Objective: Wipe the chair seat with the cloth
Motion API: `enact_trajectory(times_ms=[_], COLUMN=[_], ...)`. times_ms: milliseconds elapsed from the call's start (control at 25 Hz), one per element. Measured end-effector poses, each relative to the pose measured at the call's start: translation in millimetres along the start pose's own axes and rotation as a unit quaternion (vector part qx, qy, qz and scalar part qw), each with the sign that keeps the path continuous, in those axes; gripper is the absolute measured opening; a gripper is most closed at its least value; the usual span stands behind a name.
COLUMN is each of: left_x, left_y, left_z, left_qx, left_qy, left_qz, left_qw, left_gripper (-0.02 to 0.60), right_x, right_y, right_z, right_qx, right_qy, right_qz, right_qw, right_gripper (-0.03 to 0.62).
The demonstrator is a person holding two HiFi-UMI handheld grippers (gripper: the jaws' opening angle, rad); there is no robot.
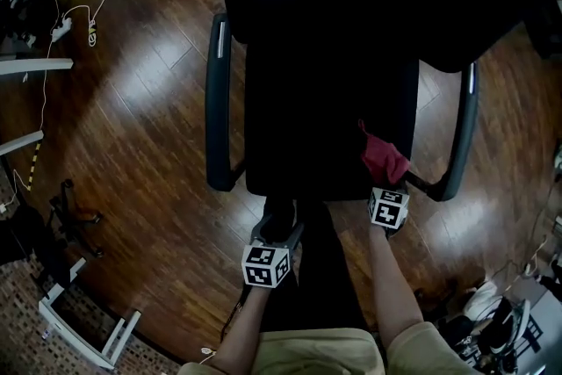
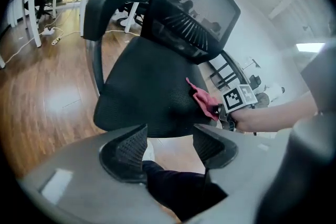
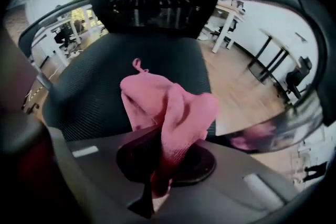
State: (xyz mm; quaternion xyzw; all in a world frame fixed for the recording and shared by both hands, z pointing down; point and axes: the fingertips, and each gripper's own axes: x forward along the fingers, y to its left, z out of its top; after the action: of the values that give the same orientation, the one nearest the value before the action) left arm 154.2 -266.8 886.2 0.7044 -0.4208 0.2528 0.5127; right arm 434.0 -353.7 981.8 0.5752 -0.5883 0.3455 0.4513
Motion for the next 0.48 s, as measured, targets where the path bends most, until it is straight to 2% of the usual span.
enact_trajectory(times_ms=[80,120,160,200,240,280,360,400,440,480], left_x=[3.6,2.7,0.6,-1.9,-4.6,-7.7,-16.4,-21.7,-27.5,-33.6], left_y=[-10.6,-12.5,-12.3,-10.2,-7.0,-3.0,7.6,14.0,20.5,26.3], left_z=[-0.3,-0.2,1.0,3.3,5.7,7.3,8.1,8.3,8.3,8.1], left_qx=[0.006,0.004,-0.004,-0.015,-0.025,-0.032,-0.038,-0.039,-0.039,-0.038], left_qy=[0.001,0.0,-0.004,-0.011,-0.019,-0.025,-0.031,-0.032,-0.032,-0.031], left_qz=[-0.01,-0.012,-0.01,-0.006,-0.001,0.007,0.023,0.03,0.037,0.043], left_qw=[0.9999,0.9999,0.9999,0.9998,0.9995,0.9992,0.9985,0.9983,0.998,0.9979], left_gripper=[0.267,0.267,0.267,0.267,0.267,0.267,0.267,0.267,0.267,0.267], right_x=[0.3,-0.9,-2.9,-6.1,-11.9,-21.3,-46.0,-56.5,-63.0,-64.6], right_y=[-15.8,-7.2,12.9,44.7,86.0,132.8,227.2,269.7,306.9,337.8], right_z=[-5.0,-4.6,-2.3,3.1,11.4,20.8,37.0,42.8,46.4,47.2], right_qx=[0.005,0.016,0.041,0.072,0.09,0.087,0.029,-0.009,-0.045,-0.075], right_qy=[0.011,0.017,0.023,0.026,0.024,0.02,0.003,-0.005,-0.009,-0.007], right_qz=[-0.009,0.009,0.05,0.117,0.199,0.284,0.418,0.459,0.484,0.496], right_qw=[1.0,1.0,0.998,0.99,0.975,0.955,0.908,0.888,0.874,0.865], right_gripper=[0.012,0.012,0.012,0.014,0.012,0.014,0.014,0.014,0.014,0.014])
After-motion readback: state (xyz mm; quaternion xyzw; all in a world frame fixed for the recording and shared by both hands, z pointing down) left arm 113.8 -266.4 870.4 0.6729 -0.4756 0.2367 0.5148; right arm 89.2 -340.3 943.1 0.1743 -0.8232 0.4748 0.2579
